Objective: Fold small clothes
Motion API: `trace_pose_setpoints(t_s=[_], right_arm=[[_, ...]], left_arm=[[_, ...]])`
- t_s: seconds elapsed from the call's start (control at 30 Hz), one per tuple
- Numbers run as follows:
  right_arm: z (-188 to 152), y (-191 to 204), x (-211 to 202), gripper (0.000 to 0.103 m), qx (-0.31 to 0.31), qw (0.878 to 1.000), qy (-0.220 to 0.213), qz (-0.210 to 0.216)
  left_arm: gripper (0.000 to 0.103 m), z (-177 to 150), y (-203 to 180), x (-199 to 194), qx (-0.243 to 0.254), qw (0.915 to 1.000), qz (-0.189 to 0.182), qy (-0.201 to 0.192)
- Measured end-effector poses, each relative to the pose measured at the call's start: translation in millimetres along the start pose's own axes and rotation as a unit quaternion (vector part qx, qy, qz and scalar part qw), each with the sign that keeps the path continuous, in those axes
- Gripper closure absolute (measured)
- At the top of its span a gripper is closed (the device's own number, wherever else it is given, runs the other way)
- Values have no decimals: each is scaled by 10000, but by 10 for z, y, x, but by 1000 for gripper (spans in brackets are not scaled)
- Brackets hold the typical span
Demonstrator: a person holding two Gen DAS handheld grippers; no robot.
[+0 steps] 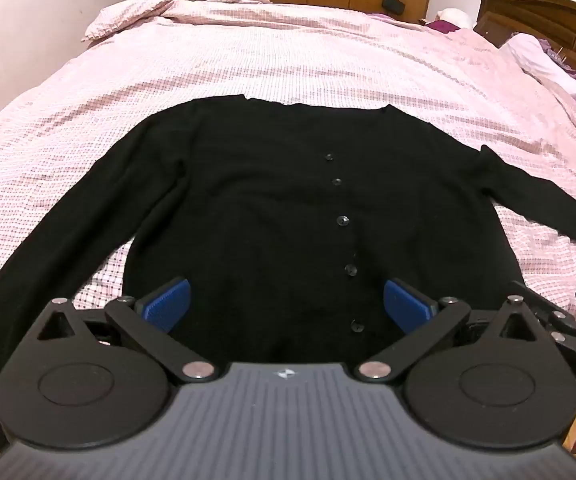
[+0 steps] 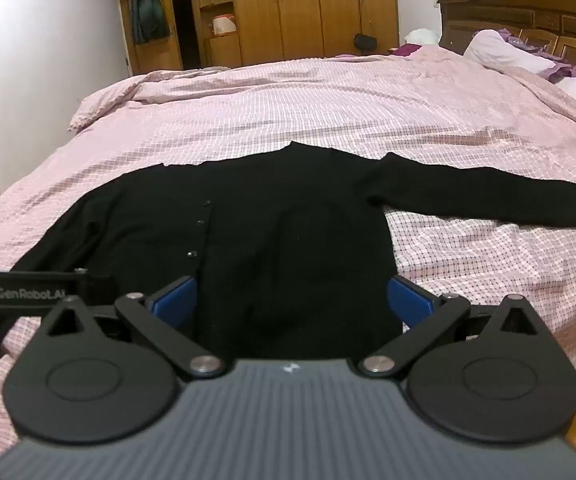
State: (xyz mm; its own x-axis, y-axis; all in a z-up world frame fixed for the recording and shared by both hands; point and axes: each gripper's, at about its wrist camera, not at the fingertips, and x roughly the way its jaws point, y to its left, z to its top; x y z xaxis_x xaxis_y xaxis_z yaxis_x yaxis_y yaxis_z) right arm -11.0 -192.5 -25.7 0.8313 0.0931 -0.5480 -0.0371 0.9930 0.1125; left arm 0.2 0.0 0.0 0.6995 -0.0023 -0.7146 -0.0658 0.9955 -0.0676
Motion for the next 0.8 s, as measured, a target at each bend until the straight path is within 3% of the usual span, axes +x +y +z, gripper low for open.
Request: trace_pose_setpoints(t_s=[0.8], right_arm=[[-15, -31, 29, 0, 128, 9998, 81, 89]], left_arm=[[0, -34, 9, 77, 5, 9999, 14, 161]])
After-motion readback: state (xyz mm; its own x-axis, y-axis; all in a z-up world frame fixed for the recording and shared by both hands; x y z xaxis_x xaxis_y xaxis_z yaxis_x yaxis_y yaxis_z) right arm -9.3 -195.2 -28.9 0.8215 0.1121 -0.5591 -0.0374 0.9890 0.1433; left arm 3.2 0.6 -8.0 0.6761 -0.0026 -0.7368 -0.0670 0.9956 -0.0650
